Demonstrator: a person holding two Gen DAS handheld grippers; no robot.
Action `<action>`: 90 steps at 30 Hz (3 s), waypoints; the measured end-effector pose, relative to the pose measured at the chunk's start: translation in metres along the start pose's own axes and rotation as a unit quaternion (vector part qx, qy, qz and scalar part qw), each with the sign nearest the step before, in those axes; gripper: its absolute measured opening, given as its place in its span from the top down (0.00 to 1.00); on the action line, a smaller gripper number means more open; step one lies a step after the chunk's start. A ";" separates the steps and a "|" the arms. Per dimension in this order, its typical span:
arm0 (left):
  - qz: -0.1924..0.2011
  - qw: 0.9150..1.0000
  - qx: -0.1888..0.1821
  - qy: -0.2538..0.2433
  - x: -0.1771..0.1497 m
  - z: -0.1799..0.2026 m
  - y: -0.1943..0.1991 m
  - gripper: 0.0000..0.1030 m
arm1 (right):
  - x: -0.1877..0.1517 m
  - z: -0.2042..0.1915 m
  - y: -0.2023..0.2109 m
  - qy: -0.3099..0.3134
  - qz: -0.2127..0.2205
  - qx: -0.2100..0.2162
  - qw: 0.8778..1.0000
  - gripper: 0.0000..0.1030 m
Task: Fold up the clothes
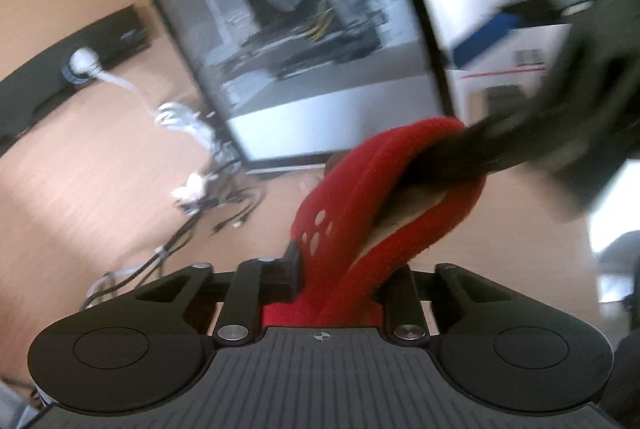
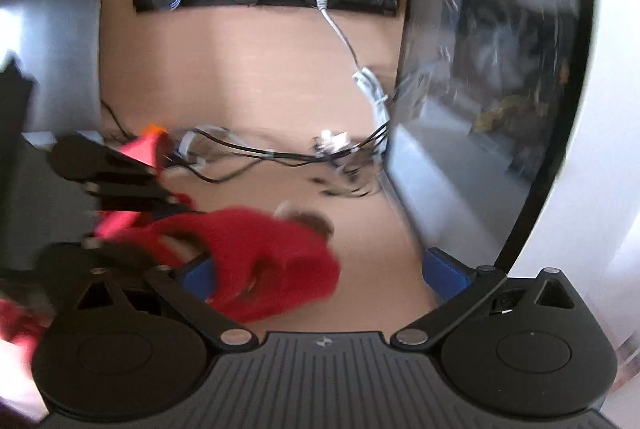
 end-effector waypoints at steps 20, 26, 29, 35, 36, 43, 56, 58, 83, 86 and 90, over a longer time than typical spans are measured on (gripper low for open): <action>-0.018 0.947 0.106 0.304 -0.061 -0.099 0.104 0.81 | 0.062 -0.102 -0.114 0.000 -0.024 0.289 0.957 0.26; -0.104 0.863 0.161 0.468 -0.174 -0.123 0.128 0.59 | 0.070 -0.218 -0.124 0.212 -0.020 0.292 0.933 0.22; -0.137 0.823 0.148 0.531 -0.224 -0.127 0.129 0.49 | 0.054 -0.263 -0.137 0.301 -0.040 0.265 0.915 0.10; -0.121 0.813 0.089 0.562 -0.256 -0.138 0.121 0.29 | 0.056 -0.245 -0.122 0.276 -0.023 0.268 0.923 0.04; -0.121 0.811 0.070 0.568 -0.258 -0.141 0.113 0.29 | 0.056 -0.229 -0.119 0.244 -0.027 0.269 0.931 0.03; -0.072 0.787 -0.029 0.612 -0.254 -0.149 0.079 0.31 | 0.042 -0.136 -0.145 0.071 -0.115 0.215 0.967 0.01; -0.080 0.895 0.003 0.438 -0.116 -0.104 0.054 0.18 | 0.046 -0.037 -0.153 -0.083 -0.111 0.188 0.972 0.04; -0.086 0.906 0.038 0.413 -0.108 -0.101 0.060 0.15 | 0.045 -0.029 -0.169 -0.137 -0.126 0.230 0.955 0.08; -0.073 0.889 0.000 0.453 -0.149 -0.164 0.069 0.11 | 0.078 -0.097 -0.165 0.083 -0.108 0.232 0.963 0.48; -0.080 0.888 -0.027 0.452 -0.149 -0.172 0.054 0.11 | 0.081 -0.094 -0.163 0.098 -0.090 0.230 0.964 0.48; -0.092 0.894 -0.050 0.435 -0.144 -0.173 0.038 0.11 | 0.086 -0.097 -0.159 0.130 -0.051 0.215 0.967 0.38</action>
Point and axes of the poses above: each gripper's, at about its wrist camera, not at the fingertips, and y roughly against the way its jaws point, z to its right, x to its top, the point moved 1 cm from there along -y, roughly the way its jaws point, and after that the axes turned 15 degrees about -z, right-handed, at the moved point
